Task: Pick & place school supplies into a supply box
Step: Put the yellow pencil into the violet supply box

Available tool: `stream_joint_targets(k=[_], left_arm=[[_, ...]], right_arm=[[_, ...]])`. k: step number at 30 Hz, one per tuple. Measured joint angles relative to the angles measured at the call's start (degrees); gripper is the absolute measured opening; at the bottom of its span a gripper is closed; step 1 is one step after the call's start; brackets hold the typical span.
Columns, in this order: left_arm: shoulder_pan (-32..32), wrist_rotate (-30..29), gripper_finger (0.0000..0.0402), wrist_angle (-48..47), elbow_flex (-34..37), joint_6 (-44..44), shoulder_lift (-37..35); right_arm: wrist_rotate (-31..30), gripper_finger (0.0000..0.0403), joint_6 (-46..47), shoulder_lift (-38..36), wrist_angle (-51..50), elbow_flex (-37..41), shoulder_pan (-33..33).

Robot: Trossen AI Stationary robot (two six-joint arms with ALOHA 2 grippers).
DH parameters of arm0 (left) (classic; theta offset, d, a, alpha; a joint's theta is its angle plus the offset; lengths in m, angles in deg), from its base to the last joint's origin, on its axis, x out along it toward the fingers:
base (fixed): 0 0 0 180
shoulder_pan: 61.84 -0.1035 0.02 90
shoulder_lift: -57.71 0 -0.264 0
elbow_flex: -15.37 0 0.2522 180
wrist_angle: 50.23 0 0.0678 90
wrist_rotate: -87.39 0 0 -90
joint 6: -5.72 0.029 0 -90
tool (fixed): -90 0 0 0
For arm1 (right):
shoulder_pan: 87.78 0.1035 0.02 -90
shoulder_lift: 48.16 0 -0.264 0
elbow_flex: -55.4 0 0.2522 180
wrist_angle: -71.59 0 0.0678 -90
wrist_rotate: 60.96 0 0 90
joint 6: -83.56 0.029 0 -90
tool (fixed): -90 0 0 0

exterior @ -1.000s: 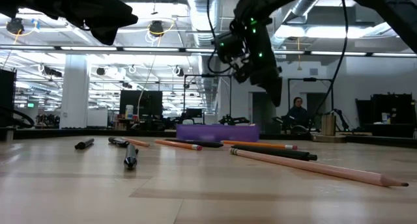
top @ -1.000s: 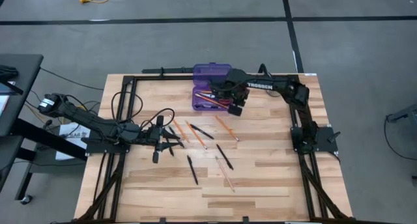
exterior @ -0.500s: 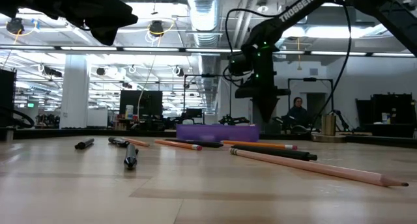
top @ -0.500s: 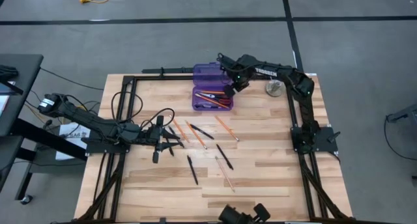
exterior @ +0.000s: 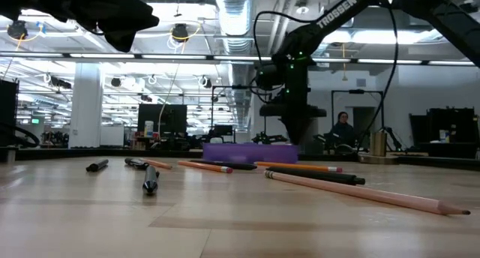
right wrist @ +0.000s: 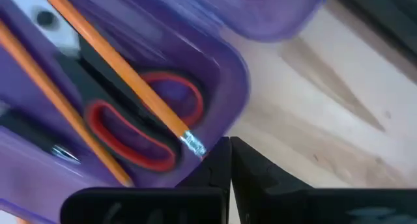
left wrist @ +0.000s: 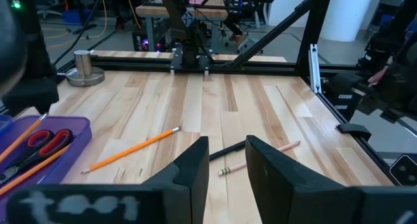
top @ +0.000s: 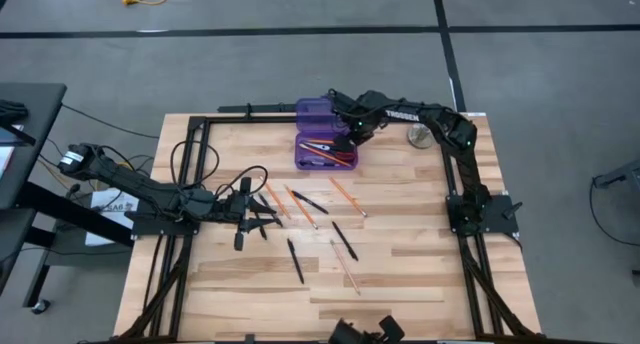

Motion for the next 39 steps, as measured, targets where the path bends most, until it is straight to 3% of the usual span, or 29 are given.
stream_joint_targets(k=[5,14,26,32,35,39], left_arm=[[0.00,0.00,0.0092,0.02,0.00,-0.04,0.00],[0.00,-0.02,0.0092,0.00,0.00,-0.04,0.00],[0.00,-0.03,0.0092,0.01,0.00,-0.04,0.00],[0.00,-0.15,0.0092,0.02,0.00,0.01,-0.01],[0.00,-0.15,0.0092,0.04,0.00,0.02,0.00],[0.00,-0.17,0.0092,0.04,0.00,0.04,0.00]], right_arm=[[3.32,0.0000,-0.31,-0.59,0.86,-0.53,0.41],[3.46,0.0000,-2.99,-0.57,-3.27,-0.49,2.11],[-1.21,0.0000,-10.24,-2.74,-12.01,-0.49,8.51],[3.06,0.0001,-10.73,-5.55,-12.41,-0.49,13.22],[5.07,0.0014,-11.00,-5.62,-12.17,-0.31,15.98],[5.31,0.0062,-11.09,-4.66,-10.76,1.05,19.50]])
